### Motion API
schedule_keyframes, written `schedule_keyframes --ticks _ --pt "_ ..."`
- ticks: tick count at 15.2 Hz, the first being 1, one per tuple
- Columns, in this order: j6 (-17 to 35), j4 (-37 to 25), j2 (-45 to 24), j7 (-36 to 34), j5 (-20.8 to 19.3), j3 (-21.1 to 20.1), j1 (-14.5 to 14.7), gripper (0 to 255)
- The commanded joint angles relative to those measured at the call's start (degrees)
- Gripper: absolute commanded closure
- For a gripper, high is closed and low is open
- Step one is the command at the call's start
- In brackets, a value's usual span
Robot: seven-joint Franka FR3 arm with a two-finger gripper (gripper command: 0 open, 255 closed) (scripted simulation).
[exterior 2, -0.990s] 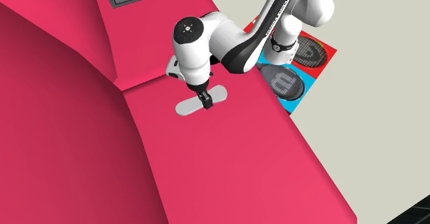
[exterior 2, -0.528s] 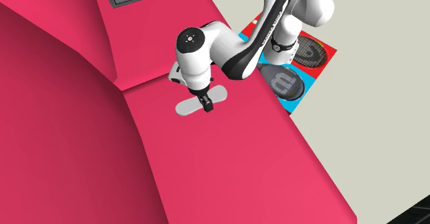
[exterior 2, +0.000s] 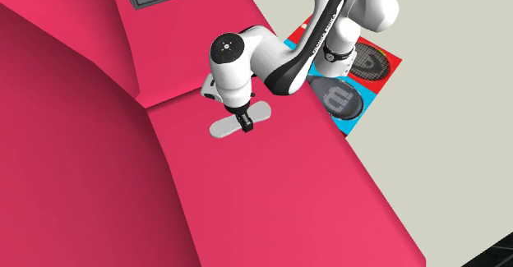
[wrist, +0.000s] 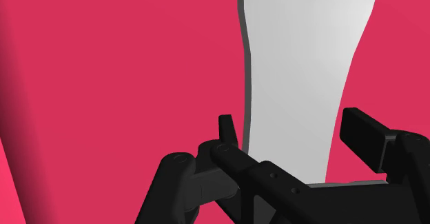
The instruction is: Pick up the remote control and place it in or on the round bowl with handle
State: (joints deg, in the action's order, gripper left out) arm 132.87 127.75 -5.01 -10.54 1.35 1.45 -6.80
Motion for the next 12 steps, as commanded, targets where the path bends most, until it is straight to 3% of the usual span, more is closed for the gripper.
schedule_keyframes --ticks 1,7,12 --pt "0.0 0.0 0.0 0.0 0.0 0.0 0.0 255" --pt "0.0 0.0 0.0 0.0 0.0 0.0 0.0 255" --pt "-3.7 -1.5 2.3 -0.1 -0.1 0.0 0.0 255"
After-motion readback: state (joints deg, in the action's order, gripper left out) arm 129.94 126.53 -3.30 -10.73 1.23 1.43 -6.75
